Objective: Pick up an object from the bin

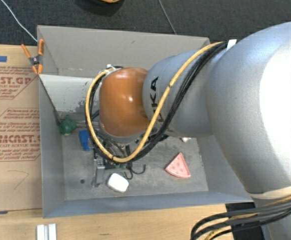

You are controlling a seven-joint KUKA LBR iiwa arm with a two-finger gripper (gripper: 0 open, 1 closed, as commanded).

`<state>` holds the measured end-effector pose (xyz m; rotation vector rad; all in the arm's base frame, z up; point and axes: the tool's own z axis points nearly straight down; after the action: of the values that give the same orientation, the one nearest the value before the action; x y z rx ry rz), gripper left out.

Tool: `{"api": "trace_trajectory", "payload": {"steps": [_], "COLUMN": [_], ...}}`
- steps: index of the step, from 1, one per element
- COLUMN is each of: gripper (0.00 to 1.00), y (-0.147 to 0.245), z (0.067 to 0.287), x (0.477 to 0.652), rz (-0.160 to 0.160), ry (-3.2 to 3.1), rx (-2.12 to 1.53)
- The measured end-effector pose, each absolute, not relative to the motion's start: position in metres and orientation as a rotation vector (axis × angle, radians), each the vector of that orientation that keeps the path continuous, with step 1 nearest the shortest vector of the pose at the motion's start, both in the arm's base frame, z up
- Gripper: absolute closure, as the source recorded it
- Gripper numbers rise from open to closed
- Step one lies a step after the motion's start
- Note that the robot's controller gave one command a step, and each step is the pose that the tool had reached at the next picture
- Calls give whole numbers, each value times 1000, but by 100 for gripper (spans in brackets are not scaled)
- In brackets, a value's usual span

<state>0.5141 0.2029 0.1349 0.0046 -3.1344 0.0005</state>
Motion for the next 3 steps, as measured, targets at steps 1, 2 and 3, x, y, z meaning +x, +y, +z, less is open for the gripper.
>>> {"api": "trace_trajectory", "payload": {"steps": [1, 2, 3], "gripper": [0, 0, 0], "y": [202, 112, 111], "z": [139, 70, 159], "x": [516, 551, 556], "rz": [-2, 2, -4], "ry": [-3142, -3124, -3148], "rx": [1, -267, 72]}}
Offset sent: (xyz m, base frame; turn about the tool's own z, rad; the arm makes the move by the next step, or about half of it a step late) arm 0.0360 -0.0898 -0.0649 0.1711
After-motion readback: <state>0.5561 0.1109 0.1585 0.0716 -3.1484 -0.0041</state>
